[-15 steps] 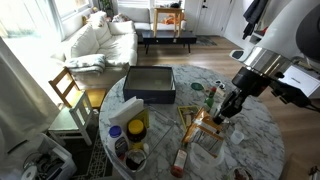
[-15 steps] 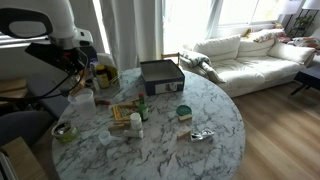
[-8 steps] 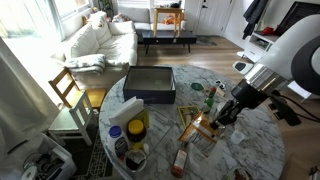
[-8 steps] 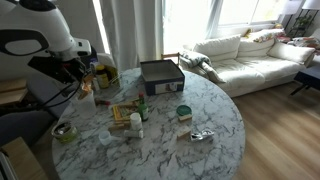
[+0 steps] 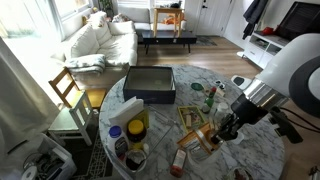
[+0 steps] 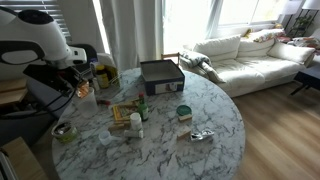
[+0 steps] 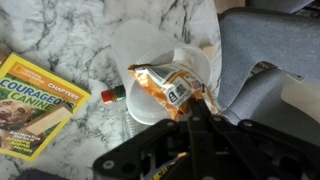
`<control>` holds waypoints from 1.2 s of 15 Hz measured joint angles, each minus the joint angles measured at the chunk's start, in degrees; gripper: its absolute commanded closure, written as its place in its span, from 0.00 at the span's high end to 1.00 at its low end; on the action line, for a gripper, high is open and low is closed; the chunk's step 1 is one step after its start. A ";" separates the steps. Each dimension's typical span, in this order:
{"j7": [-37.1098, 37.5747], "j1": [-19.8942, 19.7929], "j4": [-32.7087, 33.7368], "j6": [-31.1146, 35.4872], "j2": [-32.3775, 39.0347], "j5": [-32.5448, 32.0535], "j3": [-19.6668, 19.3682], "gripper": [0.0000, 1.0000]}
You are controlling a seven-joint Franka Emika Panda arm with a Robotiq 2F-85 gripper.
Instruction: Put the snack packet in the plastic cup then put the cup in the clear box
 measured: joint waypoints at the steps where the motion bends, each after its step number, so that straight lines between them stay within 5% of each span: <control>1: -0.01 0.00 -0.33 -0.18 0.37 -0.37 0.00 0.00; 2: 0.00 -0.04 -0.36 -0.39 0.90 -1.11 0.00 0.00; 3: 0.00 -0.06 -0.35 -0.41 1.44 -1.77 0.00 0.26; 4: 0.14 -0.13 -0.34 -0.41 1.96 -2.41 0.01 0.27; 13: 7.59 -1.86 2.35 -0.99 2.22 -4.36 0.00 0.93; 18: 10.97 -2.27 4.82 -6.53 2.15 -5.39 0.04 1.00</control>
